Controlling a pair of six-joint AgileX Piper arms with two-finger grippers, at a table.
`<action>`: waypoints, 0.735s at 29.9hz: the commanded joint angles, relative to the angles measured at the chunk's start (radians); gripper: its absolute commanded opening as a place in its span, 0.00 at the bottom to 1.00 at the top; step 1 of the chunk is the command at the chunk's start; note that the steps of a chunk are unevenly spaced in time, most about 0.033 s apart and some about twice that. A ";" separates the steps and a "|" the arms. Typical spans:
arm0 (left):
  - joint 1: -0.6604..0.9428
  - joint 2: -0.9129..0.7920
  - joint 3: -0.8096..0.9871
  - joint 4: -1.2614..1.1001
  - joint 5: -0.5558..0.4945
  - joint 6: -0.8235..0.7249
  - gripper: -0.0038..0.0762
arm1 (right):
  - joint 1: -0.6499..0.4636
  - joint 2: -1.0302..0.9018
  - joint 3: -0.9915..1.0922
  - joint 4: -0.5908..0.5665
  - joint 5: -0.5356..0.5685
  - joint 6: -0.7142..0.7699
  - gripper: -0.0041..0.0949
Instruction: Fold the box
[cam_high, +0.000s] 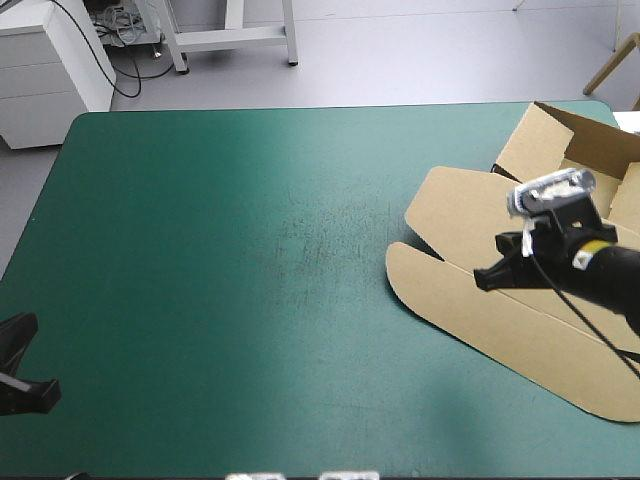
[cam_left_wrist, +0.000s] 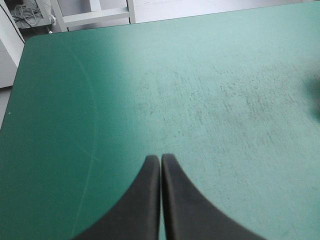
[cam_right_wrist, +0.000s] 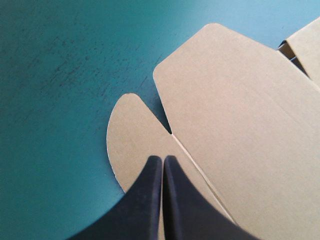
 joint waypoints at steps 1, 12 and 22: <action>-0.002 -0.050 0.037 0.010 -0.061 0.004 0.04 | 0.002 -0.152 0.093 0.005 -0.157 -0.022 0.03; -0.002 -0.325 0.374 0.010 -0.250 0.060 0.04 | 0.002 -0.471 0.389 0.006 -0.267 -0.007 0.03; -0.002 -0.507 0.609 0.010 -0.338 0.103 0.04 | 0.002 -0.680 0.572 0.003 -0.355 0.019 0.03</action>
